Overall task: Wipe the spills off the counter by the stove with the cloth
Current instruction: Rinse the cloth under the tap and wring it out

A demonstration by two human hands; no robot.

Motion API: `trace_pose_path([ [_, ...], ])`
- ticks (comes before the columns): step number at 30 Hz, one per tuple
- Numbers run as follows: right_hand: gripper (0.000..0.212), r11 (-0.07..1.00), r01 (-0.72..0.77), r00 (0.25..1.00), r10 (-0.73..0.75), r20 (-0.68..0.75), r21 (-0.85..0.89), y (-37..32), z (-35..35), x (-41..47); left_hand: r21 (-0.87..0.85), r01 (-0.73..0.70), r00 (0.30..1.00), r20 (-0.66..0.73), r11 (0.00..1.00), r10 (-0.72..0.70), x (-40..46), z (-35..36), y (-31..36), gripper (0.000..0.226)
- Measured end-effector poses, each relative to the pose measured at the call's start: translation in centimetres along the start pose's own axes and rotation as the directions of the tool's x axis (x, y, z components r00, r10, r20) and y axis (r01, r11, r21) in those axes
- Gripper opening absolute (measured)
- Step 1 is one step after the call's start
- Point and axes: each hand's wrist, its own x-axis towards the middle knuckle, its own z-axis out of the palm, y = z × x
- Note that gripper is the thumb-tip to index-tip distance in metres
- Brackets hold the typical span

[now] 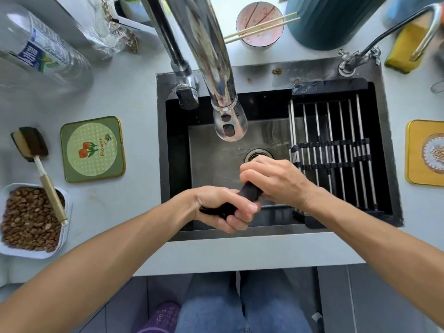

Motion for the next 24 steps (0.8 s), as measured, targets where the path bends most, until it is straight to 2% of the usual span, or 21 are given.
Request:
trace_pose_path([
  [3,0.027,0.996,-0.040,0.990,0.050,0.131,-0.082,0.4,-0.7,0.1,0.093,0.033,0.991,-0.131,0.995,-0.021,-0.5,-0.8,1.0,0.045],
  [4,0.024,0.991,-0.062,0.982,0.082,0.170,-0.118,0.4,-0.6,0.3,0.169,0.082,0.976,-0.211,0.982,-0.045,-0.5,-1.0,1.3,0.037],
  [6,0.019,0.977,-0.107,0.937,0.162,0.311,-0.187,0.3,-0.3,0.9,0.324,0.205,0.912,-0.407,0.923,-0.059,0.0,-1.2,1.8,0.042],
  [8,0.016,0.953,-0.172,0.818,0.279,0.504,-0.248,0.3,0.2,2.2,0.469,0.332,0.798,-0.602,0.818,0.021,0.6,-1.6,2.4,0.041],
  [9,0.016,0.935,-0.211,0.756,0.341,0.559,-0.286,0.3,0.4,2.8,0.545,0.402,0.737,-0.670,0.735,0.093,0.9,-1.9,2.7,0.037],
  [11,0.019,0.891,-0.293,0.696,0.447,0.562,-0.347,0.4,1.2,3.7,0.649,0.528,0.636,-0.729,0.548,0.252,1.4,-2.4,3.3,0.027],
  [13,0.026,0.814,-0.460,0.617,0.580,0.532,-0.354,0.1,2.2,4.1,0.698,0.627,0.555,-0.711,0.345,0.432,1.8,-2.5,3.8,0.020],
  [15,0.033,0.661,-0.711,0.430,0.679,0.595,-0.240,0.3,2.9,4.0,0.676,0.731,0.496,-0.616,0.089,0.612,2.1,-2.6,4.1,0.015],
  [16,0.032,0.555,-0.817,0.319,0.657,0.683,-0.153,0.7,2.8,4.0,0.650,0.759,0.495,-0.543,-0.034,0.679,2.2,-2.7,4.2,0.017],
  [17,0.031,0.452,-0.890,0.251,0.598,0.761,-0.061,1.1,2.7,3.9,0.629,0.766,0.511,-0.469,-0.134,0.720,2.4,-3.0,4.3,0.018],
  [18,0.029,0.363,-0.931,0.232,0.535,0.812,0.027,1.4,2.5,3.7,0.609,0.764,0.534,-0.412,-0.213,0.739,2.5,-3.3,4.4,0.019],
  [20,0.025,0.197,-0.968,0.231,0.437,0.869,0.158,1.6,2.3,3.4,0.580,0.753,0.571,-0.343,-0.311,0.746,2.5,-4.0,4.6,0.020],
  [22,0.031,0.045,-0.972,0.232,0.382,0.894,0.233,1.5,2.4,3.0,0.567,0.734,0.602,-0.288,-0.374,0.744,2.5,-4.5,4.7,0.020],
  [24,0.035,-0.049,-0.964,0.231,0.336,0.913,0.262,1.5,2.7,2.7,0.573,0.713,0.626,-0.258,-0.405,0.736,2.5,-4.8,4.8,0.019],
])
